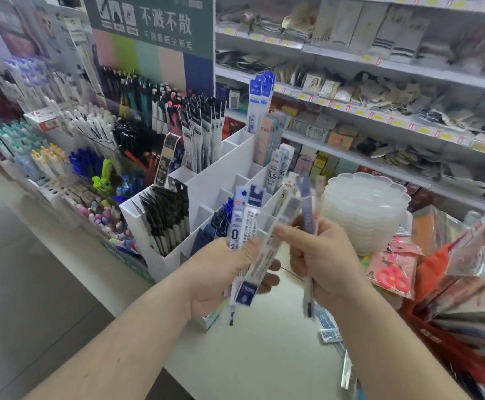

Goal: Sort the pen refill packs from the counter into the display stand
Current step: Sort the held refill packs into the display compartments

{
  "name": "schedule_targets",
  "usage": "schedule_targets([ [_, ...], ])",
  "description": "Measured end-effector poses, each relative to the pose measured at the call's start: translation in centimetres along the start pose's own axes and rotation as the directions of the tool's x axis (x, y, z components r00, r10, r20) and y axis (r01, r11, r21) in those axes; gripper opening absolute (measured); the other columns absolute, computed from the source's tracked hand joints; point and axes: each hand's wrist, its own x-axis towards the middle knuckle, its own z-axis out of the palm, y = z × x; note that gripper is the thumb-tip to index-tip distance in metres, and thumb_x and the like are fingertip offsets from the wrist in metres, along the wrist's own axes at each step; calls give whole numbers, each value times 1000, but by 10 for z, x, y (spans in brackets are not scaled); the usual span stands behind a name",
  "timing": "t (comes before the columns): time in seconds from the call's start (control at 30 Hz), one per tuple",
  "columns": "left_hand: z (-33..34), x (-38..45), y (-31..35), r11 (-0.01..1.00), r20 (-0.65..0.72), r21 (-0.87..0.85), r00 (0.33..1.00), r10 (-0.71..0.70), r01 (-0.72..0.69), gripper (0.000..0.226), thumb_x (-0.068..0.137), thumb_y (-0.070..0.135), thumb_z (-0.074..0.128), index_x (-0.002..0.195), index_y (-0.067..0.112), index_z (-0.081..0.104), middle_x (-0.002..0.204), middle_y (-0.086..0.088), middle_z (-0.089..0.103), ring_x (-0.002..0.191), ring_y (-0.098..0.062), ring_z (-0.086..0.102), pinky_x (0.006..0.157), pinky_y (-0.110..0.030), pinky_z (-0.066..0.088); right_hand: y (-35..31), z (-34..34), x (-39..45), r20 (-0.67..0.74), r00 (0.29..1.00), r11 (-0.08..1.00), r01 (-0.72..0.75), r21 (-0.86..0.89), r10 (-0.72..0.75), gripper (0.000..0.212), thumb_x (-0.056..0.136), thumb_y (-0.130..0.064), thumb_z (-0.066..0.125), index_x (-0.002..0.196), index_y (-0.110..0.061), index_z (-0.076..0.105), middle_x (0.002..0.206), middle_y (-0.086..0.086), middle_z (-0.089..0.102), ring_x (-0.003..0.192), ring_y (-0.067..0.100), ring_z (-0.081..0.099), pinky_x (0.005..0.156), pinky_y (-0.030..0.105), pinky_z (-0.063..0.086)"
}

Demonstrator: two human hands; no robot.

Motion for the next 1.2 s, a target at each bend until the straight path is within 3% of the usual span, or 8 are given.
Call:
schedule_targets([
  [0.13, -4, 9, -2, 998, -225, -19, 973, 56, -62, 36, 102, 28, 43, 111, 1, 66, 95, -10, 74, 82, -20, 70, 77, -32, 59, 7, -16, -1, -168, 922, 935, 329, -133, -349, 25, 83, 6, 72, 70, -15, 67, 55, 10, 59, 45, 10, 50, 45, 19, 38],
  [0.27, 3, 9, -2, 1000, -205, -21, 979, 2, -7, 33, 102, 32, 47, 101, 6, 67, 78, -4, 70, 61, -14, 59, 55, -25, 46, 30, -21, -9, 108, 786, 650, 573, -500, -609, 13, 82, -19, 66, 72, -11, 66, 56, 7, 53, 51, 11, 40, 48, 22, 33],
  [0.47, 11, 9, 4, 995, -61, -90, 997, -53, 47, 16, 97, 12, 56, 82, 14, 62, 69, 0, 60, 54, -9, 54, 48, -19, 38, 42, -17, -9, 230, 809, 636, 572, -518, -541, 19, 77, 0, 62, 73, -18, 65, 53, -16, 43, 48, 0, 33, 48, 13, 27],
  [0.67, 7, 10, 4, 967, -93, -254, 994, -63, 37, 32, 98, 8, 39, 117, -1, 63, 100, -19, 65, 74, -26, 63, 57, -31, 54, 29, -16, -10, -19, 949, 888, 286, -361, -313, 10, 67, -11, 63, 58, -7, 64, 46, -5, 48, 45, 11, 39, 47, 25, 35],
  [0.73, 8, 8, 3, 979, -97, -204, 995, -6, -14, 26, 102, 5, 42, 117, 1, 62, 99, -15, 73, 79, -25, 70, 69, -35, 61, 24, -14, -9, -62, 963, 921, 229, -315, -261, 21, 75, -8, 74, 59, -5, 60, 51, 1, 57, 48, 15, 48, 49, 33, 46],
  [0.9, 8, 13, -1, 981, -170, -175, 984, 58, -88, 19, 98, 1, 51, 108, 3, 67, 81, -7, 72, 74, -22, 71, 69, -39, 62, 23, -10, -5, -156, 971, 968, 147, -205, -181, 31, 82, 3, 74, 95, -21, 59, 52, -14, 57, 48, 2, 54, 48, 17, 46],
  [1.0, 11, 16, -3, 979, -215, -161, 973, 86, -122, 15, 98, 1, 53, 106, 2, 66, 75, -6, 71, 67, -21, 69, 63, -35, 61, 27, -3, -5, -206, 959, 967, 152, -204, -194, 23, 83, 4, 72, 84, -19, 68, 54, -11, 61, 48, 3, 54, 46, 17, 44],
  [1.2, 8, 23, -6, 956, -234, -289, 972, -16, -54, 26, 103, 28, 47, 111, 8, 62, 64, 3, 46, 46, -9, 33, 43, -20, 22, 35, 8, -6, -282, 942, 979, 148, -144, -183, 23, 84, 2, 72, 67, -13, 69, 59, 3, 61, 53, 13, 51, 50, 24, 44],
])
